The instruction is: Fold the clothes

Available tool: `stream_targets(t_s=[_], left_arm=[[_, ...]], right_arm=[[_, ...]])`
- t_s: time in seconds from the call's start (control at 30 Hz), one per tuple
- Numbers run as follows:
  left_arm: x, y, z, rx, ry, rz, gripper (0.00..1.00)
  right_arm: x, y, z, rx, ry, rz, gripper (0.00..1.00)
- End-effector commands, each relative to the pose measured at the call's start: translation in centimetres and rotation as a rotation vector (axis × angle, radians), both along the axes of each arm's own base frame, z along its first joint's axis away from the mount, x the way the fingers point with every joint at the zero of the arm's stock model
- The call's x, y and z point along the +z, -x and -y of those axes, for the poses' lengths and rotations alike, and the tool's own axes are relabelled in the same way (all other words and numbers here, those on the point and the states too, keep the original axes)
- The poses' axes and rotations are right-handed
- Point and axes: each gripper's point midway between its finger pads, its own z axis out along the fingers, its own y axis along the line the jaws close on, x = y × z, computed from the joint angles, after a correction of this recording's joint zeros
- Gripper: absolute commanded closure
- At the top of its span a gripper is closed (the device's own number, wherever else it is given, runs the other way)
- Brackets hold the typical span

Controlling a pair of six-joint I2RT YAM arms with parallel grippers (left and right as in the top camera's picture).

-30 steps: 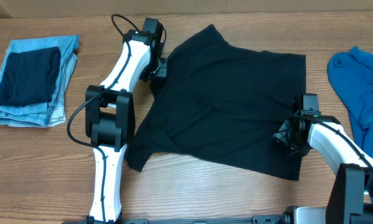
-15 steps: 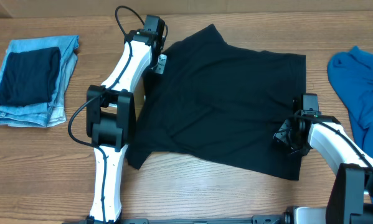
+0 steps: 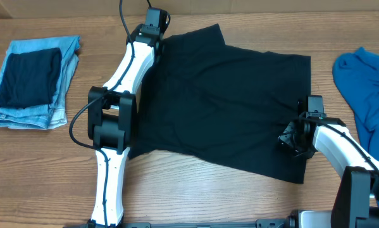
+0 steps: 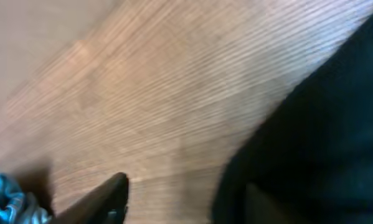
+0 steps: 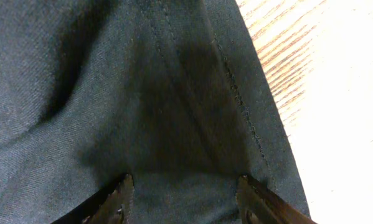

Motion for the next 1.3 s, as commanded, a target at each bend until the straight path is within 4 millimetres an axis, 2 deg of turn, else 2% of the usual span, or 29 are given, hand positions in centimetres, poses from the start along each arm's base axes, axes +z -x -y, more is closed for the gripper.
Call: stream_targets(t_s=[0.0, 0.1, 0.17, 0.3, 0.4, 0.43, 0.5, 0.53, 0.6, 0.83, 1.07, 1.27], left_arm=[[0.5, -0.5, -1.7, 0.042, -0.108, 0.031, 0.13], [3.1, -0.1, -3.1, 0.170, -0.125, 0.079, 0.00], [3.9, 1.1, -2.9, 0.242, -0.029, 0.057, 0.00], [2.7, 4.2, 0.1, 0.275, 0.414, -0.170, 0.00], [1.7, 5.6, -0.4, 0.373, 0.571, -0.250, 0.00], [1.4, 6.0, -0.9, 0.413, 0.593, -0.267, 0.05], [0.8, 6.8, -2.1, 0.488, 0.614, -0.292, 0.23], [0.3, 7.2, -2.7, 0.520, 0.616, -0.304, 0.26], [-0.5, 7.8, -3.0, 0.540, 0.626, -0.332, 0.28], [-4.4, 9.6, -1.1, 0.587, 0.670, -0.409, 0.28], [-4.8, 9.0, -0.2, 0.588, 0.722, -0.394, 0.28], [-6.3, 9.6, -0.3, 0.597, 0.705, -0.407, 0.28]], right_arm=[[-0.6, 0.4, -0.1, -0.001, -0.007, -0.017, 0.42], [-0.6, 0.4, -0.1, -0.001, -0.007, -0.016, 0.42], [-0.6, 0.5, -0.1, -0.001, -0.007, -0.017, 0.42], [-0.6, 0.4, -0.4, 0.001, -0.022, -0.016, 0.42], [-0.6, 0.4, -0.4, 0.001, -0.027, -0.016, 0.41], [-0.6, 0.4, -0.4, 0.001, -0.027, -0.016, 0.41], [-0.6, 0.4, -0.5, 0.002, -0.030, -0.016, 0.40], [-0.6, 0.4, -0.6, 0.003, -0.033, -0.015, 0.39], [-0.6, 0.4, -0.6, 0.002, -0.033, -0.015, 0.38], [-0.6, 0.4, -0.6, 0.002, -0.033, -0.015, 0.38], [-0.6, 0.4, -0.6, 0.002, -0.034, -0.016, 0.37], [-0.6, 0.4, -0.6, 0.002, -0.034, -0.016, 0.37]])
